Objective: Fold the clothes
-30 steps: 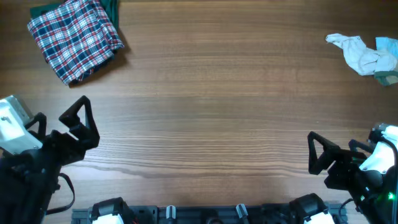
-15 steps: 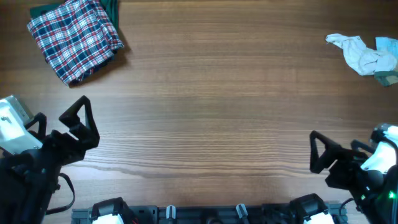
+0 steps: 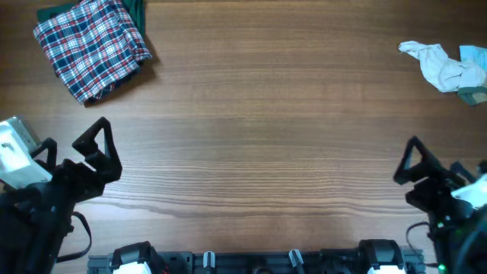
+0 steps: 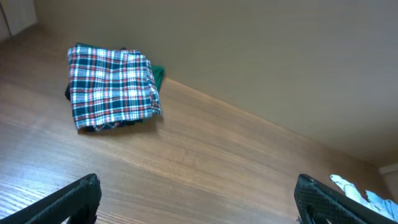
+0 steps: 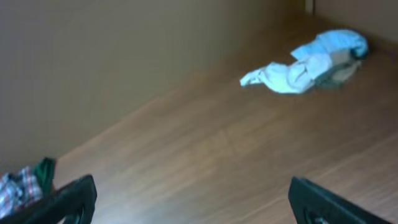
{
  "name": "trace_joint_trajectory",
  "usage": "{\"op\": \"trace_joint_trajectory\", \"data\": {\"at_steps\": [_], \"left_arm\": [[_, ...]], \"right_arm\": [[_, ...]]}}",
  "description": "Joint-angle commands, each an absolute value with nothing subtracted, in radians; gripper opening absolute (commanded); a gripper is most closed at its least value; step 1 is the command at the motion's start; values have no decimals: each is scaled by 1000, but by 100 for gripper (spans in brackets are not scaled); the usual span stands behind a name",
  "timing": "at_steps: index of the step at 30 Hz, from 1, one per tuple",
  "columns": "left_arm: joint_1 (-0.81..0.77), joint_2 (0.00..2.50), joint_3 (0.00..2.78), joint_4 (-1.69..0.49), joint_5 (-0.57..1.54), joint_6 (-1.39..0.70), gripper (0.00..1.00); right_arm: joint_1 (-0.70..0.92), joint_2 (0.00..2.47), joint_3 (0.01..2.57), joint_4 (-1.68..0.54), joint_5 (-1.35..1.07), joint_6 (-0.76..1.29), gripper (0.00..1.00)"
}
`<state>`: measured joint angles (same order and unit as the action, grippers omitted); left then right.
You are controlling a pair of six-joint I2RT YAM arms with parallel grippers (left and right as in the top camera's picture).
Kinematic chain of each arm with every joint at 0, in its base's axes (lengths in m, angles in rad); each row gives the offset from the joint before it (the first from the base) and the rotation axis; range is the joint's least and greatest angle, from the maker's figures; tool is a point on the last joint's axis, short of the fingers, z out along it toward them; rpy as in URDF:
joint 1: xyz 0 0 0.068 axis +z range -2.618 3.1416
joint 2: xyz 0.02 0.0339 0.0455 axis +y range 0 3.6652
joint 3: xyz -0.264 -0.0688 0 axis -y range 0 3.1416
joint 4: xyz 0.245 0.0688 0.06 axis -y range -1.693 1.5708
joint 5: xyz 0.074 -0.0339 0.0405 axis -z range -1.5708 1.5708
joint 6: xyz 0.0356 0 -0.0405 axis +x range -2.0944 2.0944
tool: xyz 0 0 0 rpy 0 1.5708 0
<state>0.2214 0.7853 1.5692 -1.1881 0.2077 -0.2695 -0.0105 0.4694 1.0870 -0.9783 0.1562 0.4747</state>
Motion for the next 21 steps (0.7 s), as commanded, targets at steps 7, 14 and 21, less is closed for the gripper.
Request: {"op": "trace_joint_trajectory", "data": {"at_steps": [7,14,21], "left_arm": [[220,790,1567,-1187,220,-270,100],[220,790,1567,-1187,220,-270,100],[220,790,1567,-1187,220,-270,100]], "right_arm": [[-18,229,514,-378,-5,247,100],[-26,110,268,-49,-17,226,100],[-28,66,121,218,-36,201,100]]}}
